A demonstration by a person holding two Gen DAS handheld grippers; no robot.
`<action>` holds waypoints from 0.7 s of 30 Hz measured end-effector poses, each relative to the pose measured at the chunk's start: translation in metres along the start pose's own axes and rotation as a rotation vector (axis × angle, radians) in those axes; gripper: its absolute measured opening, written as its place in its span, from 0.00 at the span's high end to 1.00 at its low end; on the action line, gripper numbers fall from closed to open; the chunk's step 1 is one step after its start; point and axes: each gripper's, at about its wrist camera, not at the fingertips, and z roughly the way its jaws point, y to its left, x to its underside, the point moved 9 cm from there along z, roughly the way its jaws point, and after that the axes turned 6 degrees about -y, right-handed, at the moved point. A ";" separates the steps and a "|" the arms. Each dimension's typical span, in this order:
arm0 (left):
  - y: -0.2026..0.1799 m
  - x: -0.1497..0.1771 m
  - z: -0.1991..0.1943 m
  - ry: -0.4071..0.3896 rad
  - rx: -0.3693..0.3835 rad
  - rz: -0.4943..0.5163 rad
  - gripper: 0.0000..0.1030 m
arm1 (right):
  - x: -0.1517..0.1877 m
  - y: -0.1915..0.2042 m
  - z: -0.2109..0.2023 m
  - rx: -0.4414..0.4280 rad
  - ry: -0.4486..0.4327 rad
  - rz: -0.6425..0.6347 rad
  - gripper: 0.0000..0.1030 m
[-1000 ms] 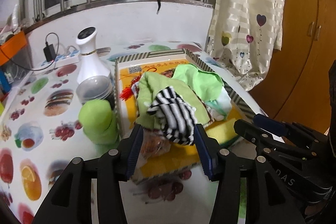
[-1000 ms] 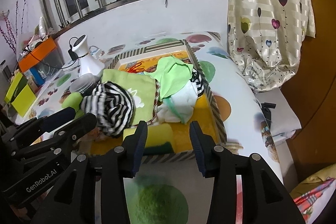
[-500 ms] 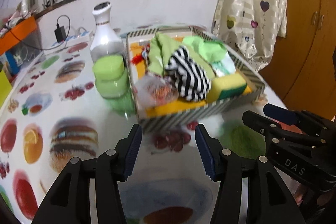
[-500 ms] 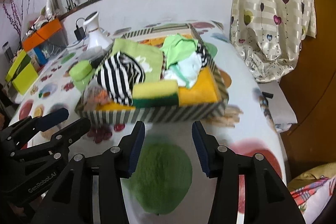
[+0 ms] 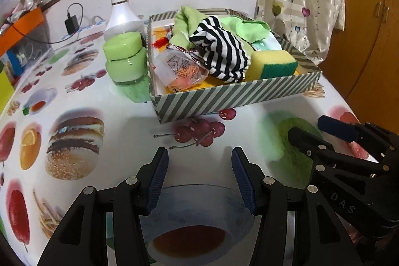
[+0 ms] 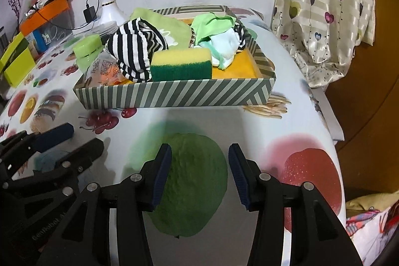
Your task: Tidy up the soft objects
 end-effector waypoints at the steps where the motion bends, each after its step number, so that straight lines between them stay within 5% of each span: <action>1: 0.000 0.000 0.000 0.000 -0.003 0.000 0.49 | 0.000 -0.001 0.000 0.007 -0.002 -0.001 0.49; 21: -0.003 -0.002 0.004 -0.012 -0.028 -0.025 0.41 | -0.002 -0.008 0.003 0.025 -0.036 0.019 0.42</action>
